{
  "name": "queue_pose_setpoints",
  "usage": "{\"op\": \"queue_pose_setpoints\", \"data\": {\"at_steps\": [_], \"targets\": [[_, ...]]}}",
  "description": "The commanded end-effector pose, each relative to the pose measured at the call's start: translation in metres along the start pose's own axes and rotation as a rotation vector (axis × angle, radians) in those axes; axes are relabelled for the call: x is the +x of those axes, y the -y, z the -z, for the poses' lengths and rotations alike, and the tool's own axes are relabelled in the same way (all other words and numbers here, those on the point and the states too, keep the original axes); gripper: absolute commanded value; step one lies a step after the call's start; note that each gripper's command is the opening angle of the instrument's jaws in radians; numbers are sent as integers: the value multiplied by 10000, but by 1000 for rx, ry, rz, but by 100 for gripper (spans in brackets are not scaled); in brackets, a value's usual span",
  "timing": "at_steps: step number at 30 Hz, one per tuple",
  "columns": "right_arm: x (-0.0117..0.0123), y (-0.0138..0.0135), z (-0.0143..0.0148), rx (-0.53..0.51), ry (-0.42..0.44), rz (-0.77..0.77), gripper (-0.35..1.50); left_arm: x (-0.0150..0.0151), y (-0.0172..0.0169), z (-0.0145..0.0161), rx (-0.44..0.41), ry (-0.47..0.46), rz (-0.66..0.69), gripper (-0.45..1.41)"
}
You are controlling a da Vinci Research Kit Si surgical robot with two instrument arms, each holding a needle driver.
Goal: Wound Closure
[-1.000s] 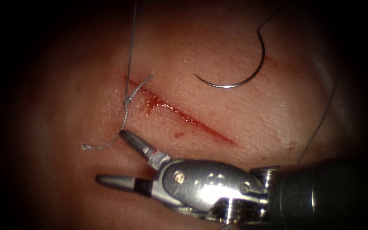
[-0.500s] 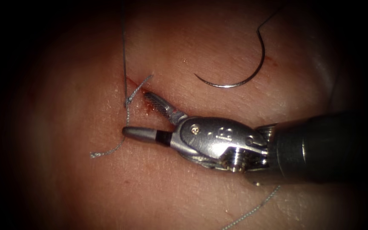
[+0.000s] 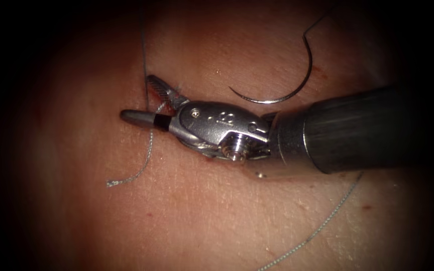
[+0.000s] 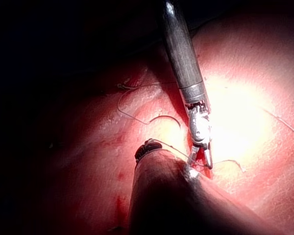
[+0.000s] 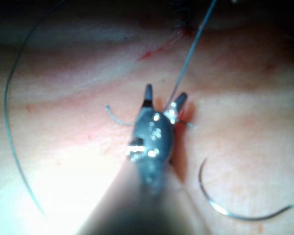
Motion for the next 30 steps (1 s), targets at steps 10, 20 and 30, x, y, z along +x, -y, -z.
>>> {"op": "queue_pose_setpoints", "data": {"at_steps": [10, 20, 30], "targets": [[-3, 0, -26, 1, -1, -2, 133, 5, -7, -6, 2, 0, -3, -45], [-3, 8, -51, 38, -4, 3, 131, 6, -9, -6, 3, 0, -3, -45], [-3, 9, -54, 38, 5, 3, 113, 8, -14, -7, 4, 1, -7, -45]]}}
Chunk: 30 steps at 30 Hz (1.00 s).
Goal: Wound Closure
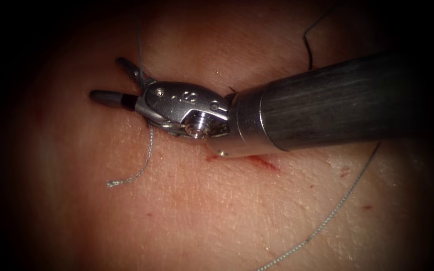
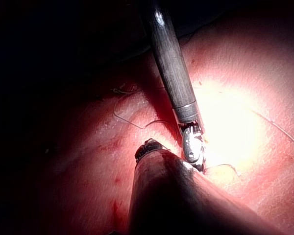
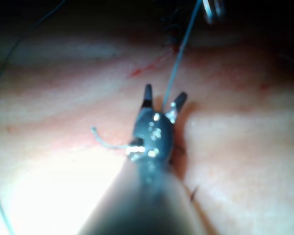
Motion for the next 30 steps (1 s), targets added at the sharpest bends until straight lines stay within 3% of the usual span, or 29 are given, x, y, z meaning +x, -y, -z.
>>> {"op": "queue_pose_setpoints", "data": {"at_steps": [1, 2, 3, 6, 8, 20, 21, 22, 23, 25, 30], "targets": [[-5, 4, -4, 1, 1, -1, 103, 1, 1, -8, 0, -2, -2, -45], [-6, 5, -3, 2, 1, -1, 89, 1, 1, -8, 0, -2, -2, -45], [-6, 5, -2, 6, 0, -1, 62, 1, 0, -8, 0, -2, -2, -45], [-6, 8, -2, 19, 8, 0, 19, 1, 0, -7, 0, -2, -2, -45], [-7, 8, -2, 35, 10, 1, -35, 2, 0, -7, 0, -2, -2, -45], [-8, 9, 11, 88, 12, 5, -35, 1, -1, -4, -4, -4, -9, -45], [-8, 10, 14, 89, 3, 5, 4, 0, -1, -4, -5, -4, -10, -45], [-9, 14, 20, 78, -5, 5, 71, -2, -1, -3, -6, -4, -12, -45], [-9, 17, 25, 69, -9, 5, 111, -4, 0, -2, -6, -4, -15, -45], [-11, 25, 40, 77, -8, 7, 128, -11, 2, -1, -8, -5, -21, -45], [-4, 42, 94, 47, 2, 0, 130, -32, 12, -3, 15, 0, -37, -45]]}}
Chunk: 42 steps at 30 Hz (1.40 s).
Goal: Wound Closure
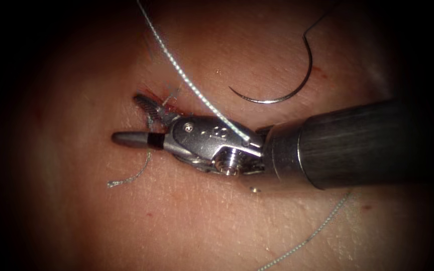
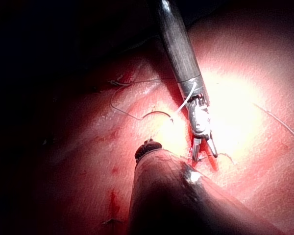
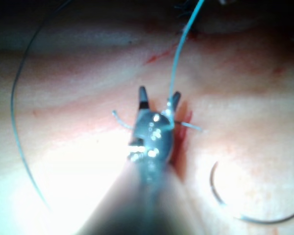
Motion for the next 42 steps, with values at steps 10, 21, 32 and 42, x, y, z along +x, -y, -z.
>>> {"op": "queue_pose_setpoints", "data": {"at_steps": [10, 21, 32, 42], "targets": [[15, 31, 83, 10, 10, 57, 133, -62, 3, 1, -11, -7, 40, -45], [-6, 49, 128, 44, 61, 98, 130, -144, -17, 70, -172, -1, 96, -45], [-10, 51, 123, 40, 69, 114, 130, -195, -75, 51, -221, 0, 153, 69], [-13, 50, 124, 41, 74, 123, 130, -233, -129, 11, -279, -19, 219, 125]]}}
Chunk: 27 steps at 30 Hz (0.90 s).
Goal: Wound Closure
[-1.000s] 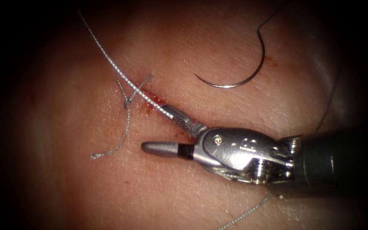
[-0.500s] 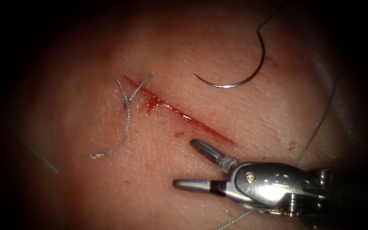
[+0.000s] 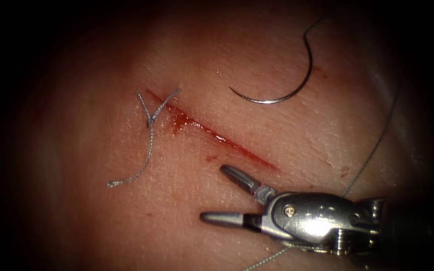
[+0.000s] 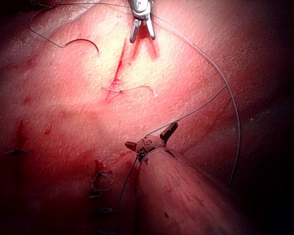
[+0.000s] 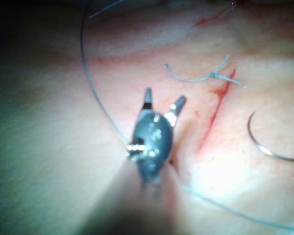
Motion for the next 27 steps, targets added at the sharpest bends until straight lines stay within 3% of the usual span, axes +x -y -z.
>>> {"op": "queue_pose_setpoints", "data": {"at_steps": [1, 8, 18, 21, 25, 27], "targets": [[-6, 7, -5, 2, 4, -3, 130, -5, -2, -10, -15, -3, 20, 125], [-5, 6, -6, -2, 5, 2, 130, 5, -27, -35, -95, -70, 84, 120], [-5, 5, -2, -1, 5, 2, 128, 41, -50, -118, -70, -205, 70, 103], [-5, 5, -2, -5, 6, 1, 128, 43, -50, -128, -54, -226, 67, 91], [-4, 6, -2, -9, 7, 6, 128, 34, -52, -136, -8, -223, 63, 57], [-3, 6, -2, -9, 7, 5, 128, 29, -51, -139, 33, -194, 69, 52]]}}
